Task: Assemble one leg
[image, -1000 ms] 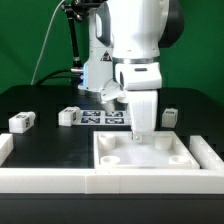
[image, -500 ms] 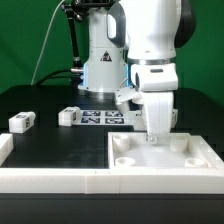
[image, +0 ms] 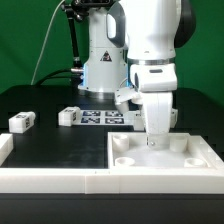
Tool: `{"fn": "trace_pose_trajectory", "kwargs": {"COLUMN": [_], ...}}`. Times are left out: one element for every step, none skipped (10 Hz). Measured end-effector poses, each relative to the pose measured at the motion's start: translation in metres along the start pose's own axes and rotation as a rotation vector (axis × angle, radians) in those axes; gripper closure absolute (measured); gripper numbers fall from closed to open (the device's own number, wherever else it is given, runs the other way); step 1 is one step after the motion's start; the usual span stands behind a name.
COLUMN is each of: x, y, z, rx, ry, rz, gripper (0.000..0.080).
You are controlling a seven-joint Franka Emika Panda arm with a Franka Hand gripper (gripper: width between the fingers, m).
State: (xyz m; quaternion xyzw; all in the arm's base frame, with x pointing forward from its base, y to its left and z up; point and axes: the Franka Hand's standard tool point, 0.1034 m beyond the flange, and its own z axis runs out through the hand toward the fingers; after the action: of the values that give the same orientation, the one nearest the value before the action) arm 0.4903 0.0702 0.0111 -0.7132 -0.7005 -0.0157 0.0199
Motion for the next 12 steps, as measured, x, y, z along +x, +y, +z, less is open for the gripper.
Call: {"fn": "trace_pose_trajectory", "kwargs": {"x": [0.0, 0.0, 0.0, 0.0, 0.0, 0.0, 0.0, 0.002, 0.003, 0.001, 0.001, 0.001], "y": [0.0, 0.0, 0.0, 0.0, 0.0, 0.0, 0.0, -0.004, -0.008, -0.011, -0.012, -0.013], "z": [0.0, 0.0, 0.0, 0.0, 0.0, -0.002, -0.014, -0.029, -0.044, -0.057, -0.064, -0.061], "rx": [0.0, 0.0, 0.0, 0.0, 0.0, -0.003, -0.018, -0.035, -0.047, -0.062, -0.072, -0.067], "ry": [0.0, 0.0, 0.0, 0.0, 0.0, 0.0, -0.005, -0.012, -0.021, -0.028, -0.03, -0.029], "rz": [0.0, 0.0, 0.001, 0.001, 0.001, 0.007, 0.029, 0.049, 0.058, 0.056, 0.074, 0.09], "gripper": [0.0218, 0.0218, 0.0159, 0.0152, 0.0152, 0.015, 0.015, 0.015, 0.015, 0.015, 0.015, 0.015]}}
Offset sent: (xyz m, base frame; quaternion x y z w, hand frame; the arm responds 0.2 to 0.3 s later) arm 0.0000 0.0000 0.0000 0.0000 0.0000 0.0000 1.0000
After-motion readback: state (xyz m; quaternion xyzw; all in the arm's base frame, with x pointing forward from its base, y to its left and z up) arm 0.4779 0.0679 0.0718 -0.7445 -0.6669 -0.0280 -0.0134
